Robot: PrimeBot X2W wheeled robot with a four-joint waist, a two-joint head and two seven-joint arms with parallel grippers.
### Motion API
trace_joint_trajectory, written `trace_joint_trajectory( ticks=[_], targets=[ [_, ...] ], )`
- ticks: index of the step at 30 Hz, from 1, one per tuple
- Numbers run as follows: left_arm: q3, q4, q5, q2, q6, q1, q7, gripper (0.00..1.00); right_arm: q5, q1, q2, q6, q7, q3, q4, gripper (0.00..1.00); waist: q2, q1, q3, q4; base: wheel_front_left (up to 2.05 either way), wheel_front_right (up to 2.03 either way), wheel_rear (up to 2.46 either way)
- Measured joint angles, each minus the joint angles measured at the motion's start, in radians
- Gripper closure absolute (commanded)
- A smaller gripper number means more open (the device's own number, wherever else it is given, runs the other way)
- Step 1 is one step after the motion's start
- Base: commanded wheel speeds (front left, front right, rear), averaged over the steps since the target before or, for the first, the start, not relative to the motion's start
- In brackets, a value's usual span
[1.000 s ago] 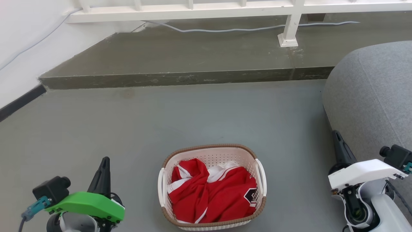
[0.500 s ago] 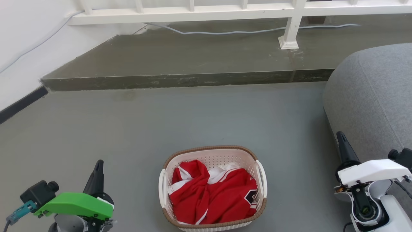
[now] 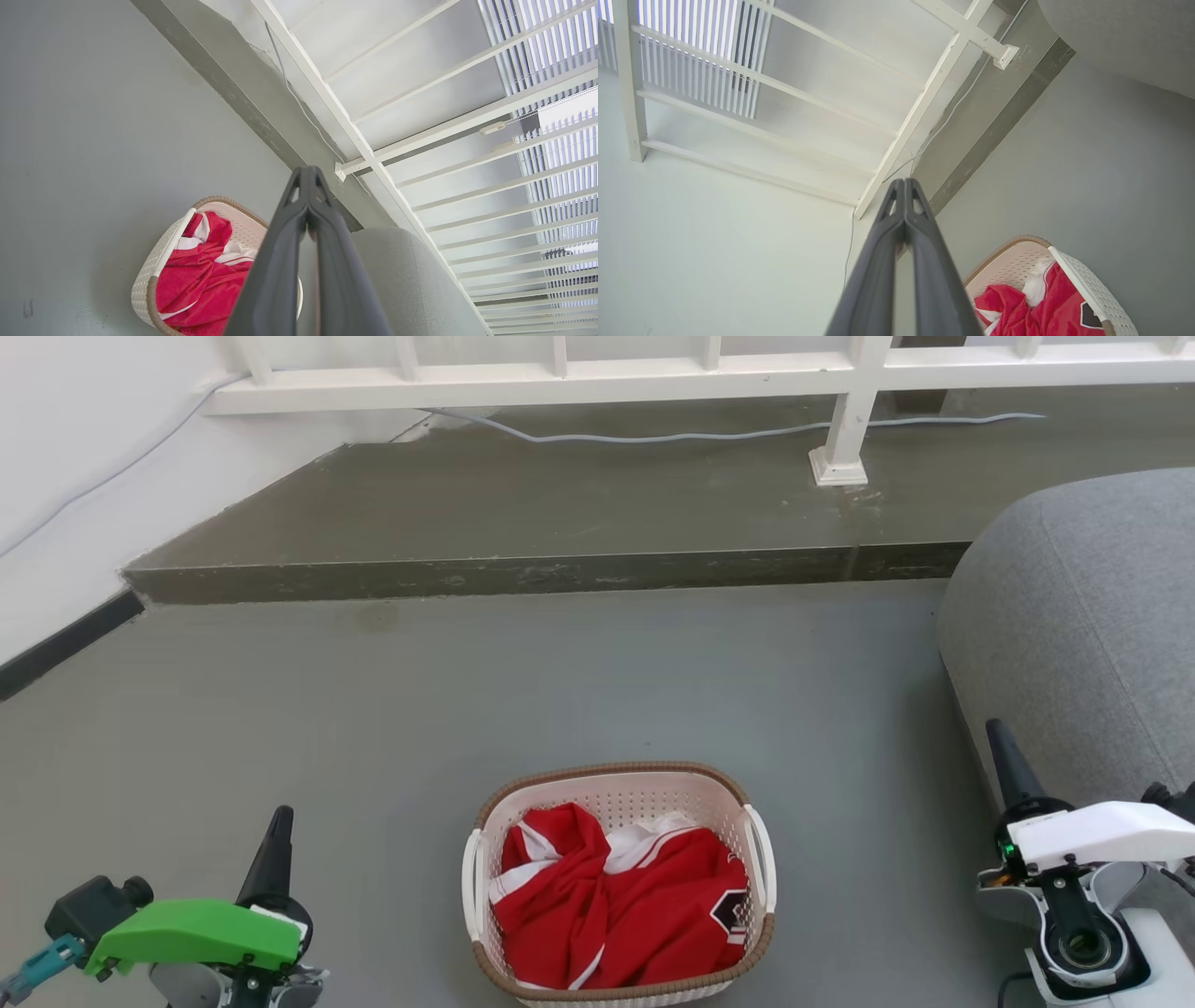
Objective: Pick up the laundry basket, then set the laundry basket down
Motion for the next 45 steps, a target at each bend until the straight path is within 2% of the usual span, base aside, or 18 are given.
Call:
trace_joint_trajectory(
  ticks=[36, 45],
  targets=[
    [0.121, 0.090, -0.459, -0.028, -0.092, -0.036, 0.077, 1.00, 0.446, -0.020, 0.050, 0.088, 0.102, -0.134, 0.043, 1.00, 0.0000, 0.0000, -0.023, 0.008, 0.00, 0.00, 0.00],
    [0.122, 0.093, -0.464, -0.030, -0.097, -0.042, 0.077, 1.00, 0.452, -0.021, 0.052, 0.088, 0.104, -0.139, 0.046, 1.00, 0.0000, 0.0000, -0.023, 0.008, 0.00, 0.00, 0.00]
  ],
)
